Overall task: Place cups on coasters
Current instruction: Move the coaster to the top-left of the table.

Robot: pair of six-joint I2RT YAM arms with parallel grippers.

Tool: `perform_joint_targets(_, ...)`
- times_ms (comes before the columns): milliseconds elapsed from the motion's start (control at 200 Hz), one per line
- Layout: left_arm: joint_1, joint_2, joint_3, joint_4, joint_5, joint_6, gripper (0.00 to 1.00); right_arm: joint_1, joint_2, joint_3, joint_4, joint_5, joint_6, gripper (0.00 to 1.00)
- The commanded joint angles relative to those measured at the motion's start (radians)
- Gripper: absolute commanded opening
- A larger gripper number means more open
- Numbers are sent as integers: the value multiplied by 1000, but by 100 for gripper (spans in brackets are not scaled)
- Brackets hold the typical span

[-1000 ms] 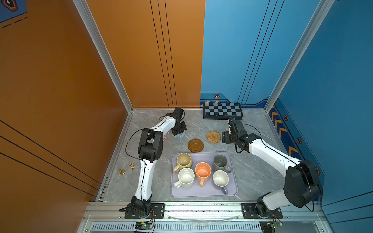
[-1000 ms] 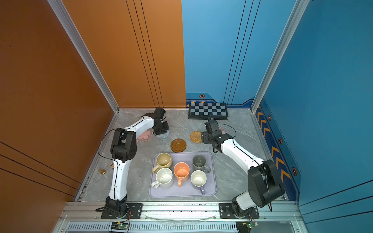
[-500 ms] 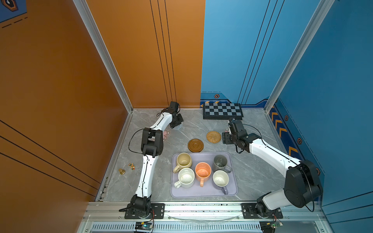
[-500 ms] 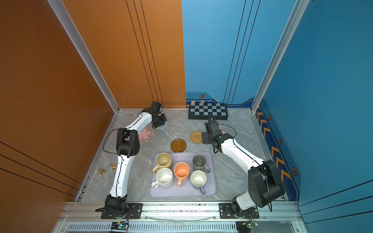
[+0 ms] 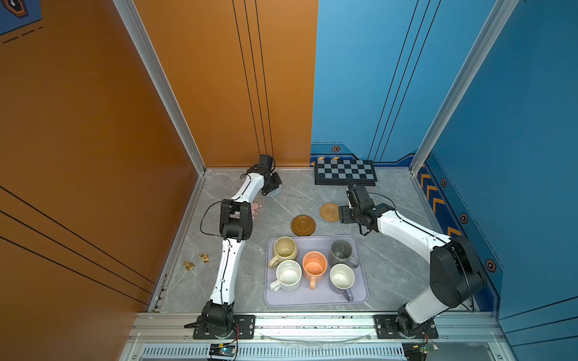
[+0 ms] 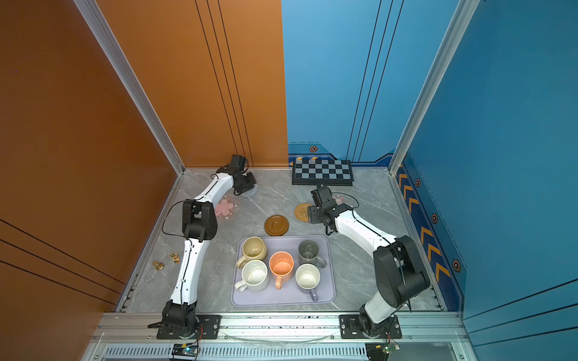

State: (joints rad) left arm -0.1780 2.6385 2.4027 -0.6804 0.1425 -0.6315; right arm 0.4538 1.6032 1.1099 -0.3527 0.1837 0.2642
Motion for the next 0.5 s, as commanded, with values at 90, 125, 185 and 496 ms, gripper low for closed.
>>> perform_joint_targets(90, -9, -58, -61, -74, -15, 29, 14, 22, 5, 27, -24, -7, 17, 78)
perform_joint_targets(125, -9, -70, -69, -74, -17, 31, 14, 23, 1, 23, -23, -6, 17, 78)
perform_joint_targets(185, -10, -90, -85, -74, -20, 36, 14, 25, -6, 17, -24, -3, 15, 78)
perform_joint_targets(496, -12, -181, -133, -74, 9, 78, 15, 29, -27, 4, -22, -1, 17, 78)
